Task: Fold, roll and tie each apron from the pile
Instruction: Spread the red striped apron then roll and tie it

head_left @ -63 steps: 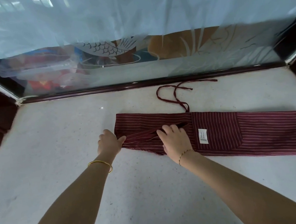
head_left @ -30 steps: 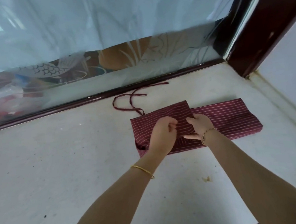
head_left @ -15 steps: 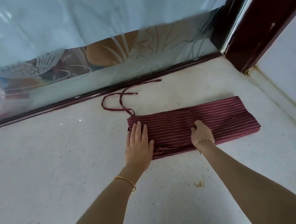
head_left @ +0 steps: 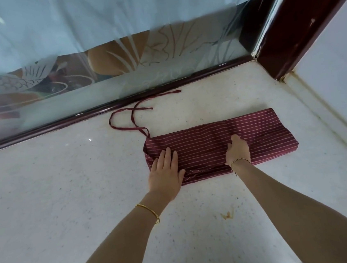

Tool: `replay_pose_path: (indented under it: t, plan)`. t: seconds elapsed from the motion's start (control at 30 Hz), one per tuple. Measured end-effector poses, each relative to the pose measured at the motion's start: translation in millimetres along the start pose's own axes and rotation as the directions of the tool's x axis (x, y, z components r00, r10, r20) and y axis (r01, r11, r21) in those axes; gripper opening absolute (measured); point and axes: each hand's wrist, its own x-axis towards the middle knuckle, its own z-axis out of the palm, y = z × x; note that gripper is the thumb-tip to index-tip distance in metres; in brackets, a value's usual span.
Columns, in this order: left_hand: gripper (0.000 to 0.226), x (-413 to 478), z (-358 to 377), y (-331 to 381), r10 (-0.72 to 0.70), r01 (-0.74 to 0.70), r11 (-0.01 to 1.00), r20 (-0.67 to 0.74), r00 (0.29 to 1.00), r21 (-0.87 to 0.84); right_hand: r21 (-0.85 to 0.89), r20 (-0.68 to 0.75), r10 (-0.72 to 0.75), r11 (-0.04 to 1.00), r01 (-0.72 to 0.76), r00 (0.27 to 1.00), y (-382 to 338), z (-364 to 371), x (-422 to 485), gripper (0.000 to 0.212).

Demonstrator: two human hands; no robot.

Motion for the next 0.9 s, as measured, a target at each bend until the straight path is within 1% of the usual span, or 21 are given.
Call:
replay_pose_path:
  t: [0.07, 0.13, 0.17, 0.2, 0.23, 0.27, 0.3, 0.33, 0.4, 0.43, 0.47, 0.53, 0.6, 0.67, 0.73, 0.77, 0.8, 0.83, 0.87, 0.9]
  plan:
    - [0.066, 0.9, 0.4, 1.0, -0.003, 0.001, 1.0, 0.058, 0.998, 0.024, -0.029, 0.0, -0.017, 0.999, 0.017, 1.0, 0.4, -0.7, 0.6, 0.023]
    - [0.065, 1.7, -5.3, 0.6, -0.005, 0.006, 1.0, 0.051, 0.999, -0.025, -0.054, -0.015, -0.023, 0.998, 0.022, 1.0, -0.9, -1.6, -3.3, 0.028]
    - [0.062, 2.5, -10.0, 0.0, -0.021, 0.02, 0.996, -0.006, 1.0, -0.086, -0.114, -0.072, -0.057, 0.992, 0.049, 0.996, -0.4, -1.5, -5.4, 0.032]
    - [0.057, 3.5, -16.1, -1.5, -0.048, 0.034, 0.99, -0.1, 0.994, -0.136, -0.218, -0.146, -0.14, 0.97, 0.107, 0.979, -0.5, -0.9, -8.2, 0.038]
    - [0.054, 6.1, -20.4, -2.0, -0.073, 0.04, 0.987, -0.212, 0.975, -0.158, -0.323, -0.194, -0.264, 0.927, 0.193, 0.945, -0.1, 0.4, -10.1, 0.044]
    - [0.052, 8.7, -22.7, -2.5, -0.085, 0.04, 0.987, -0.297, 0.951, -0.155, -0.391, -0.181, -0.39, 0.871, 0.298, 0.903, -2.3, 2.3, -12.7, 0.048]
    - [0.051, 12.0, -22.8, -2.1, -0.081, 0.035, 0.99, -0.342, 0.936, -0.138, -0.432, -0.105, -0.48, 0.811, 0.395, 0.871, -5.8, 4.8, -15.5, 0.051]
    - [0.053, 15.1, -19.9, -0.3, -0.068, 0.031, 0.993, -0.331, 0.941, -0.115, -0.46, 0.008, -0.529, 0.752, 0.473, 0.849, -8.8, 9.0, -18.2, 0.053]
    - [0.062, 19.1, -8.6, 2.0, -0.075, 0.06, 0.995, -0.198, 0.977, -0.085, -0.507, 0.22, -0.526, 0.658, 0.557, 0.821, -10.5, 24.5, -23.3, 0.059]
    - [0.065, 21.5, -0.5, 3.1, -0.1, 0.091, 0.993, -0.124, 0.987, -0.075, -0.53, 0.284, -0.501, 0.629, 0.569, 0.818, -7.4, 32.4, -23.4, 0.061]
    - [0.066, 21.9, 6.6, 2.0, -0.12, 0.115, 0.992, -0.087, 0.989, -0.059, -0.549, 0.319, -0.477, 0.612, 0.569, 0.819, -3.4, 38.3, -23.1, 0.063]
    - [0.069, 23.8, 13.8, -0.1, -0.132, 0.131, 0.991, -0.068, 0.989, -0.021, -0.558, 0.325, -0.462, 0.611, 0.562, 0.825, 3.6, 40.7, -18.3, 0.064]
    - [0.071, 16.7, 17.1, -3.7, -0.148, 0.148, 0.989, -0.055, 0.987, -0.011, -0.547, 0.316, -0.483, 0.611, 0.573, 0.817, 6.6, 35.3, -17.1, 0.062]
    - [0.071, 4.6, 20.1, -10.7, -0.139, 0.138, 0.99, -0.053, 0.989, -0.007, -0.506, 0.326, -0.52, 0.609, 0.61, 0.789, 11.3, 31.1, -24.5, 0.058]
    - [0.072, -5.2, 19.2, -16.9, -0.141, 0.142, 0.99, -0.054, 0.988, 0.015, -0.408, 0.338, -0.579, 0.62, 0.67, 0.742, 16.2, 28.7, -34.4, 0.053]
    - [0.072, -8.9, 15.3, -14.5, -0.16, 0.161, 0.987, -0.076, 0.984, 0.009, -0.331, 0.318, -0.598, 0.657, 0.677, 0.736, 19.4, 23.7, -38.0, 0.05]
    - [0.068, -9.2, 9.8, -11.1, -0.168, 0.169, 0.986, -0.13, 0.977, -0.003, -0.255, 0.255, -0.612, 0.704, 0.662, 0.749, 21.2, 18.2, -38.6, 0.046]
    - [0.061, -7.1, 3.8, -2.5, -0.153, 0.155, 0.988, -0.198, 0.968, -0.007, -0.209, 0.149, -0.611, 0.749, 0.629, 0.777, 25.0, 9.3, -37.2, 0.042]
    - [0.057, -1.8, -1.8, 7.6, -0.122, 0.126, 0.992, -0.257, 0.959, -0.001, -0.213, 0.022, -0.586, 0.789, 0.576, 0.81, 28.3, -0.4, -32.6, 0.04]
    - [0.056, 3.4, -7.4, 20.8, -0.066, 0.072, 0.997, -0.277, 0.959, 0.014, -0.246, -0.098, -0.522, 0.838, 0.487, 0.848, 34.1, -11.2, -26.5, 0.039]
